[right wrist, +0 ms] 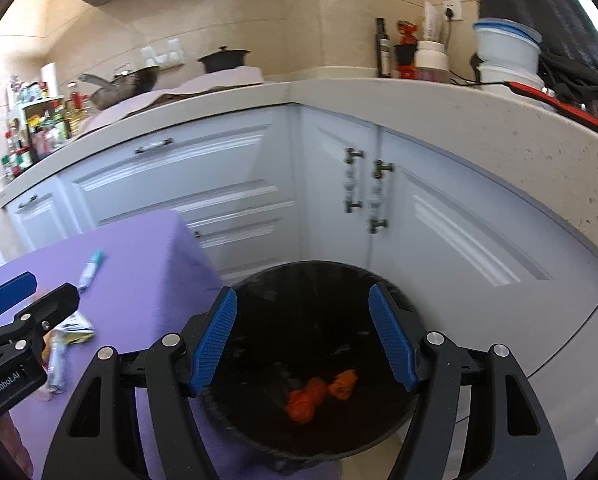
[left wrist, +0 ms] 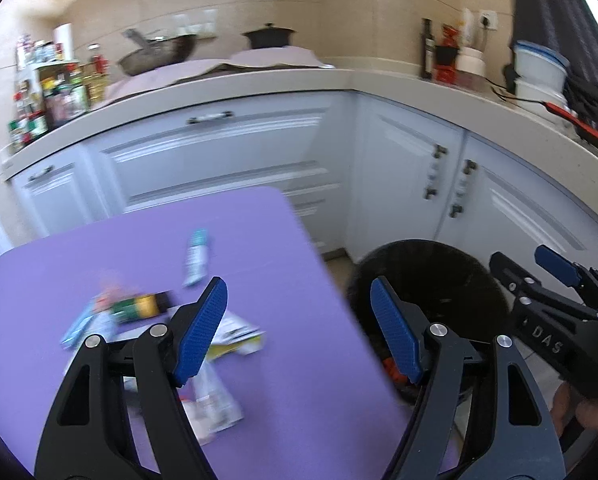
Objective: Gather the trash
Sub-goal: 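Grasp the white milk powder tube with the left gripper while the right gripper grasps a white tube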
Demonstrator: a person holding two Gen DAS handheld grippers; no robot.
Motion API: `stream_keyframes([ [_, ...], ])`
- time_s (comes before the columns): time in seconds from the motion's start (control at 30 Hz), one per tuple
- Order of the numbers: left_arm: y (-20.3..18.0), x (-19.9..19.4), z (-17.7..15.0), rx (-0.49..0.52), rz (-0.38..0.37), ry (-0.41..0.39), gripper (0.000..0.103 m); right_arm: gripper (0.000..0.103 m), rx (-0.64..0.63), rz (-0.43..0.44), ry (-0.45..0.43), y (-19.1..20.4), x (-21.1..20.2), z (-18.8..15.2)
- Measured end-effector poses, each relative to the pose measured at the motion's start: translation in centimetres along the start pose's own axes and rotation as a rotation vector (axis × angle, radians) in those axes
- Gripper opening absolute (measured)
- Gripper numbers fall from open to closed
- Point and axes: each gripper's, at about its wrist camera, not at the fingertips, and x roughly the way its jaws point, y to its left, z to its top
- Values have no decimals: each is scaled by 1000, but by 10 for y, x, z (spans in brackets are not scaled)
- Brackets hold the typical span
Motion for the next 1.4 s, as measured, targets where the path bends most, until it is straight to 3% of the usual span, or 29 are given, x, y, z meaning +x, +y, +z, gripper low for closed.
stream_keyframes([
  [0.23,68,-28,-25,-79,118,15,72,67,-56,90,0,50,-14,-9],
  [0.5,127,-35,-57,-158,219,68,73,67,-127,175,19,101,-18,-20],
  [0.8,153,-12,-71,-193,220,132,71,67,-173,215,48,133,-10,-27],
  [1.0,159,5,-77,-198,177,176,48,67,-189,227,65,144,-4,-29],
  [1.1,163,9,-80,-221,144,197,29,67,-197,234,70,150,-1,-29],
  [1.4,170,-5,-83,-240,125,168,26,67,-232,265,81,173,0,-31],
])
